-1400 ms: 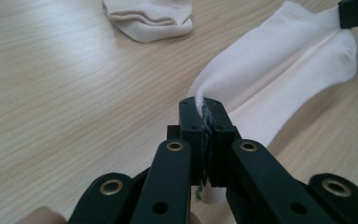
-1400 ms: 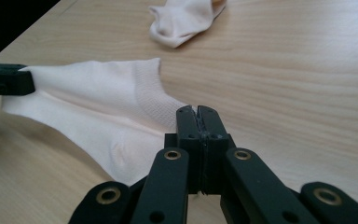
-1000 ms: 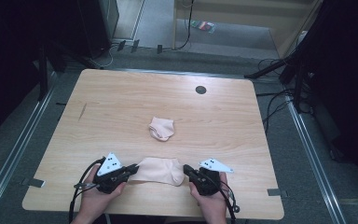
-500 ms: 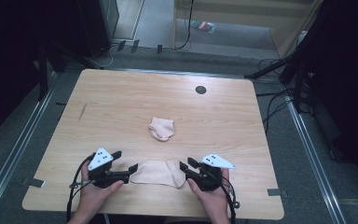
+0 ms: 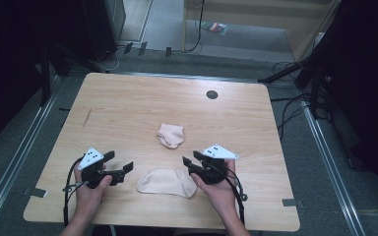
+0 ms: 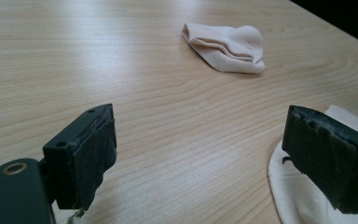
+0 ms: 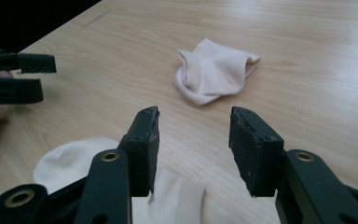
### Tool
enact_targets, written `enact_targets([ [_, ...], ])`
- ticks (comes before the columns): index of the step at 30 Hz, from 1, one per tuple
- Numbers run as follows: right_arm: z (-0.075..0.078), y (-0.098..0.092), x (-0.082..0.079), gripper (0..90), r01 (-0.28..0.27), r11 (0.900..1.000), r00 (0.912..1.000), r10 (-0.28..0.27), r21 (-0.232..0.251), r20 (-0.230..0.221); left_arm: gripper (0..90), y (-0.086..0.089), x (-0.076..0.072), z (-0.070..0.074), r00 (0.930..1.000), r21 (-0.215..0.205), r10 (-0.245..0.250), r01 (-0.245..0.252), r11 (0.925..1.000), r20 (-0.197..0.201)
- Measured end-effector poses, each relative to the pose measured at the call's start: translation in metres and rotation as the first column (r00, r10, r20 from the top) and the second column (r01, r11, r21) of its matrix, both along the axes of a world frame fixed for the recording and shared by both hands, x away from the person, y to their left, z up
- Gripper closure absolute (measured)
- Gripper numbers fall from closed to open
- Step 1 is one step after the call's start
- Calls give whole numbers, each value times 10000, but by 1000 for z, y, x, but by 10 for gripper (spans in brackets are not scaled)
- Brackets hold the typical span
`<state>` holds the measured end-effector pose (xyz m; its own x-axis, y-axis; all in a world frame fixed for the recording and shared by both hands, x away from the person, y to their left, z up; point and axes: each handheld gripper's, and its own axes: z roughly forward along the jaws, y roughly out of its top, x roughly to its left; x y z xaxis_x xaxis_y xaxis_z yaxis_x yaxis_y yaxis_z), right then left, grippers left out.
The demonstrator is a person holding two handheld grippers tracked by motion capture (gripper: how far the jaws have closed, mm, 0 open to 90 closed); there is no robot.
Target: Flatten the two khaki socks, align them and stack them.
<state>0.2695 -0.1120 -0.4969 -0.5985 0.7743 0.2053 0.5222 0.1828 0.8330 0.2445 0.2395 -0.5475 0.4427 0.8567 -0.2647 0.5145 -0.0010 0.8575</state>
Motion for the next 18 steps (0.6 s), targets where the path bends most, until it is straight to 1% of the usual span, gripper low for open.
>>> enact_targets([
  [1, 2, 3, 7, 541, 262, 9996, 9994, -260, -67, 224, 105, 2, 2, -2, 9997, -162, 155, -158, 9997, -207],
  [2, 2, 3, 7, 541, 262, 9996, 9994, -260, -67, 224, 105, 3, 3, -2, 9992, -240, 279, -286, 9993, -304],
  [3, 4, 6, 15, 544, 382, 9993, 9989, -381, -34, 285, 110, 5, 4, -3, 9982, -432, 412, -431, 9981, -431],
  [5, 4, 7, 18, 544, 394, 9992, 9988, -392, -59, 306, 114, 5, 3, -3, 9982, -409, 408, -427, 9983, -447],
  [7, 3, 12, 28, 546, 318, 9991, 9990, -309, -267, 331, 119, 3, 3, -4, 9983, -301, 379, -393, 9988, -444],
  [8, 2, 15, 32, 546, 259, 9989, 9993, -247, -385, 297, 122, 2, 3, -4, 9984, -248, 380, -391, 9989, -430],
  [9, 1, 22, 39, 546, 68, 9978, 9997, -53, -655, 231, 135, 0, 3, -4, 9984, -158, 370, -377, 9992, -435],
  [10, 1, 22, 39, 546, 68, 9978, 9997, -53, -655, 231, 136, 0, 3, -4, 9984, -158, 370, -377, 9992, -435],
  [12, -1, 29, 45, 546, -152, 9957, 9994, 179, -917, 292, 136, -1, 4, -4, 9986, 13, 319, -319, 9995, -428],
  [13, -4, 38, 50, 546, -473, 9904, 9983, 513, -1296, 276, 137, -2, 4, -4, 9985, 26, 339, -339, 9994, -427],
  [14, -4, 38, 50, 546, -473, 9904, 9983, 513, -1296, 276, 137, -2, 4, -4, 9985, 26, 339, -339, 9994, -427],
  [15, -7, 47, 55, 543, -766, 9840, 9962, 822, -1607, 284, 137, -2, 4, -5, 9985, 18, 324, -323, 9995, -438],
  [16, -7, 47, 55, 543, -766, 9840, 9962, 822, -1607, 284, 137, -2, 4, -5, 9985, 18, 324, -323, 9995, -438],
  [17, -9, 55, 59, 542, -931, 9798, 9951, 976, -1767, 170, 137, -2, 4, -5, 9984, -18, 326, -327, 9995, -466],
  [18, -9, 55, 59, 542, -931, 9798, 9951, 976, -1767, 170, 137, -2, 4, -5, 9983, -8, 326, -327, 9995, -474],
])
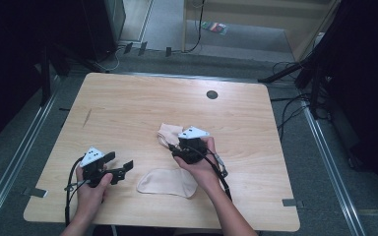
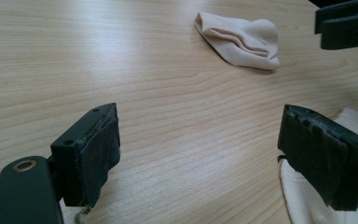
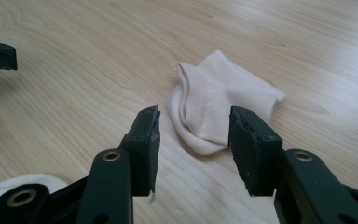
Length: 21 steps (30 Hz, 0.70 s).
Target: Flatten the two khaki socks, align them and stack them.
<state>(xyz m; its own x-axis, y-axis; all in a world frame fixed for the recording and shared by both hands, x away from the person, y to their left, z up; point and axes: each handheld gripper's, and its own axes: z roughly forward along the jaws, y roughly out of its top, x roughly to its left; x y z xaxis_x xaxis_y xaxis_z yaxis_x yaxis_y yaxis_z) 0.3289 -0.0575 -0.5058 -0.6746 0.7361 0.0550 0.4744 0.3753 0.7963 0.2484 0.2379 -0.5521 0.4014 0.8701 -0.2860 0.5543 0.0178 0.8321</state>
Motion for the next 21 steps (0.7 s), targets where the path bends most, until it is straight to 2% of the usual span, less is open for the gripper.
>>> enact_targets([
  [1, -1, 6, 4, 551, -113, 9998, 9999, 113, -155, -27, 137, 0, 0, 0, 10000, 22, -4, 4, 10000, -17],
  [3, -1, 10, 6, 566, -109, 9998, 9999, 107, -171, -78, 137, 0, 0, 0, 10000, 23, -7, 7, 10000, -32],
  [7, -6, 20, 15, 703, -142, 9997, 9996, 137, -221, -248, 137, -1, 1, 0, 10000, 60, -21, 21, 10000, -42],
  [11, -9, 23, 20, 747, -52, 9995, 9994, 41, -320, -350, 137, -1, 1, 0, 10000, 57, -7, 8, 10000, -58],
  [13, -13, 24, 26, 774, -24, 9993, 9980, 1, -361, -631, 137, -1, 1, 0, 10000, 39, -5, 5, 10000, -83],
  [15, -14, 24, 27, 776, -14, 9994, 9974, -12, -359, -721, 138, -1, 1, -1, 10000, 34, -18, 18, 10000, -93],
  [20, -18, 24, 32, 797, -236, 9992, 9936, 198, -334, -1113, 139, -1, 2, -1, 9999, 22, -28, 29, 10000, -133],
  [21, -20, 26, 32, 847, -421, 9981, 9920, 363, -459, -1213, 139, -1, 2, -1, 9999, 10, -23, 23, 10000, -141],
])
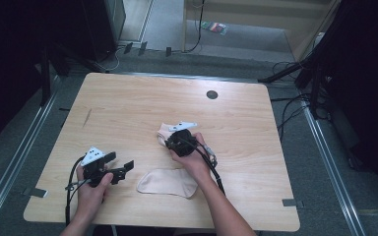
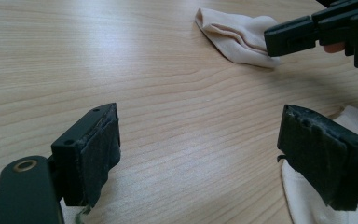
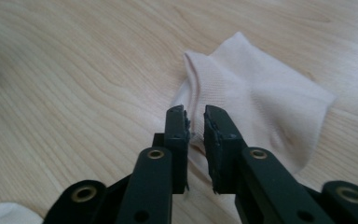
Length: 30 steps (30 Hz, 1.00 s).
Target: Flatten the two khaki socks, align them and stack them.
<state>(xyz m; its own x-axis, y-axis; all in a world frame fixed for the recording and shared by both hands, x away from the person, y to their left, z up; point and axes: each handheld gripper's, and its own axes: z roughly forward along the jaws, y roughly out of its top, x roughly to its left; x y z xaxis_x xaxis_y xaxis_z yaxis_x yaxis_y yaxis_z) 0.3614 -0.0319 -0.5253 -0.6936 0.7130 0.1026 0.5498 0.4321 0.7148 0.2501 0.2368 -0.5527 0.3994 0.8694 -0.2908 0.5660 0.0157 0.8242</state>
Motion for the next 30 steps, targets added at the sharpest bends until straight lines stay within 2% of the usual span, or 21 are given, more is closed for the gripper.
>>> enact_targets([
  [3, -1, 2, 0, 900, -65, 9998, 10000, 65, -213, -19, 140, 0, 0, 0, 10000, 11, 10, -10, 10000, -33],
  [8, 3, 1, 1, 900, 1, 9998, 9998, 3, 219, -174, 140, 0, 0, 0, 10000, 1, 20, -20, 10000, -48],
  [14, 18, -3, 3, 900, 234, 9966, 9997, -235, 793, -1, 140, 0, 0, 0, 10000, -10, 6, -6, 10000, -54],
  [19, 24, -5, 5, 900, 264, 9955, 9996, -273, 908, 92, 140, 0, 0, 0, 10000, -8, -4, 4, 10000, -51],
  [23, 21, -3, 3, 900, 127, 9966, 9999, -135, 814, 94, 141, 0, 0, 0, 10000, -5, 5, -5, 10000, -47],
  [24, 16, 0, 2, 880, 129, 9982, 9998, -138, 580, 158, 141, 0, 0, 0, 10000, 3, 0, 0, 10000, -39],
  [25, 16, 0, 2, 880, 129, 9982, 9998, -138, 580, 158, 141, 0, 0, 0, 10000, 3, 1, -1, 10000, -39],
  [26, 12, 2, 2, 818, 93, 9984, 9998, -102, 550, 161, 141, 0, 0, 0, 10000, 4, -6, 6, 10000, -41],
  [27, 12, 2, 2, 818, 93, 9984, 9998, -102, 550, 161, 141, 0, 0, 0, 10000, 7, -8, 8, 10000, -39],
  [28, 10, 4, 3, 779, 32, 9976, 10000, -37, 689, 64, 141, 0, 0, 0, 10000, 4, -6, 6, 10000, -41],
  [30, 8, 7, 4, 769, -18, 9981, 10000, 12, 622, 90, 141, 0, 0, 0, 10000, -1, -8, 8, 10000, -43],
])
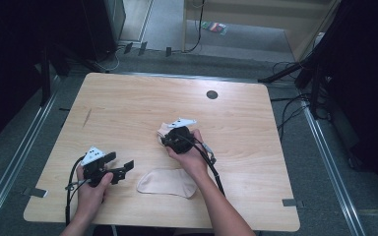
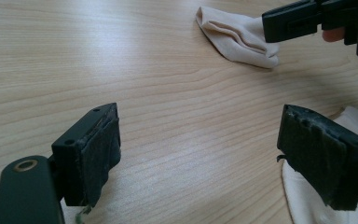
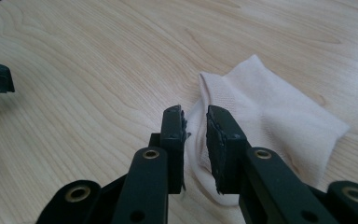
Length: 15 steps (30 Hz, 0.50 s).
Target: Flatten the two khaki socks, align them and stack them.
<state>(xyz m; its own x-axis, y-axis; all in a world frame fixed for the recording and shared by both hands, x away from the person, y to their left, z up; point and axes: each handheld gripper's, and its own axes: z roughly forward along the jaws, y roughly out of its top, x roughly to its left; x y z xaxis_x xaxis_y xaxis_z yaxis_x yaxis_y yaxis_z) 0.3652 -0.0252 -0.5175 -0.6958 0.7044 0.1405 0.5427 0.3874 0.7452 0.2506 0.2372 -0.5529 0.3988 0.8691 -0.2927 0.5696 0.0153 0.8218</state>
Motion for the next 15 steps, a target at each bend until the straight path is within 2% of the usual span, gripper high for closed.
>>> enact_targets([
  [3, -3, 2, 1, 764, 42, 9999, 10000, -43, -153, -77, 141, 0, 0, 0, 10000, -7, -7, 7, 10000, -4],
  [4, -6, 2, 3, 771, 176, 9992, 9997, -181, -351, -138, 141, 0, 0, 0, 10000, -11, -7, 7, 10000, -1],
  [8, -10, 0, 5, 790, 314, 9989, 9987, -328, -345, -391, 141, 0, 0, 0, 10000, -17, -15, 15, 10000, -8],
  [10, -12, 1, 5, 874, 170, 9984, 9988, -195, -535, -451, 141, 0, 0, 0, 10000, -25, -14, 14, 10000, -13],
  [15, -9, 2, 5, 900, 216, 9983, 9988, -238, -541, -416, 141, 0, 0, 0, 10000, -18, -7, 7, 10000, -20],
])
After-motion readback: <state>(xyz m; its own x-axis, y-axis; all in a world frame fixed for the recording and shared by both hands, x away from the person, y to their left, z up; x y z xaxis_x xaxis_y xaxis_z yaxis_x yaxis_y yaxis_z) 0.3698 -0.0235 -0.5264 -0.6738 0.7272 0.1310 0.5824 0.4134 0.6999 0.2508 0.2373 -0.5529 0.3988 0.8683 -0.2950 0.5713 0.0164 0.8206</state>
